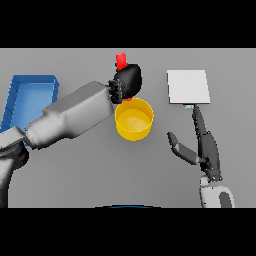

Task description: Pick up the red beaker and tilt it to pour out 1 green nut into yellow bowl. Pick up the yellow bowl and place it on the metallic measuring scale.

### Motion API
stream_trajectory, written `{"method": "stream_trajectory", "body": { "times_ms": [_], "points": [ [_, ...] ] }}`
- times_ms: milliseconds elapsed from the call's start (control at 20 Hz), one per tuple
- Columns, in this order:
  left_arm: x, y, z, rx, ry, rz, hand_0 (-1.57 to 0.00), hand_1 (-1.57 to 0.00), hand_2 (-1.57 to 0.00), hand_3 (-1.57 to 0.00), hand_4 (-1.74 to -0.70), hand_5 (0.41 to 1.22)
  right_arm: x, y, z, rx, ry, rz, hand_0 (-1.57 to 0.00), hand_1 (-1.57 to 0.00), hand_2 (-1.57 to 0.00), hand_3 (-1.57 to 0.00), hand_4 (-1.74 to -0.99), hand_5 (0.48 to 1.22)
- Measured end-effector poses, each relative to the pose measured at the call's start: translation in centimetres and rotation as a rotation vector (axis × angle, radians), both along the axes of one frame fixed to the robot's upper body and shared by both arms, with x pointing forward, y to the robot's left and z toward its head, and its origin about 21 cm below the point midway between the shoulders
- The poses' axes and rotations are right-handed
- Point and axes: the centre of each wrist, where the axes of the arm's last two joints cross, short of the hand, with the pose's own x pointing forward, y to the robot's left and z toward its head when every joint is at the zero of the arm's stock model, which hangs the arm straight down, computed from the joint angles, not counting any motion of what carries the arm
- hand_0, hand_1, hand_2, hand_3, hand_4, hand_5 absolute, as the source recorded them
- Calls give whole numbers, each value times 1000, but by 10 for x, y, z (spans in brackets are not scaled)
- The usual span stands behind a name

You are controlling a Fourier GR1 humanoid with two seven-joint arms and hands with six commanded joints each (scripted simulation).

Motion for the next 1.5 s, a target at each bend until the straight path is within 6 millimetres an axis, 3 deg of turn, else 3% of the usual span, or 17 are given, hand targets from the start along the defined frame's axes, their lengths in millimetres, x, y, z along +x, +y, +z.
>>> {"method": "stream_trajectory", "body": {
  "times_ms": [150, 350, 500, 650, 800, 950, 1100, 1300, 1500],
  "points": [
    [0, -11, 26, 65, -42, -62, -1571, -1571, -1571, -1570, -1731, 1221, 0, -5, -3, -10, -6, -8, 1, 1, 1, 1, -1137, 568],
    [21, -14, 100, 35, -187, -28, -1571, -1571, -1571, -1571, -1724, 1221, 1, 4, 6, -14, -20, 3, 1, 1, 1, 1, -1130, 554],
    [39, 11, 150, -103, -248, 69, -1571, -1571, -1571, -1571, -1722, 1221, -1, 3, 0, -6, -16, 19, 1, 1, 1, 1, -1117, 554],
    [55, 42, 198, -363, -260, 279, -1571, -1571, -1571, -1523, -1731, 1221, 2, 2, -1, 9, -20, 44, 1, 1, 1, 1, -1102, 572],
    [71, 115, 228, -772, -136, 564, -1571, -1571, -1571, -1507, -1736, 1221, 7, -1, -1, 9, -18, 53, 1, 1, 1, 1, -1114, 578],
    [78, 189, 225, -1131, -1, 732, -1571, -1571, -1571, -1538, -1738, 1221, 11, 1, 0, -1, -26, 65, 1, 1, 1, 1, -1118, 595],
    [78, 250, 188, -1401, 52, 879, -1571, -1571, -1571, -1554, -1740, 1221, 13, 1, 0, -28, -18, 59, 1, 1, 1, 1, -1132, 614],
    [72, 286, 122, -1621, -15, 1089, -1571, -1571, -1571, -1564, -1740, 1221, 11, 3, -1, -42, -19, 79, 1, 1, 1, 1, -1134, 632],
    [55, 312, 79, -1829, -50, 1276, -1571, -1571, -1571, -1568, -1741, 1221, 9, -2, -2, -37, -26, 92, 1, 1, 1, 1, -1129, 659]
  ]
}}
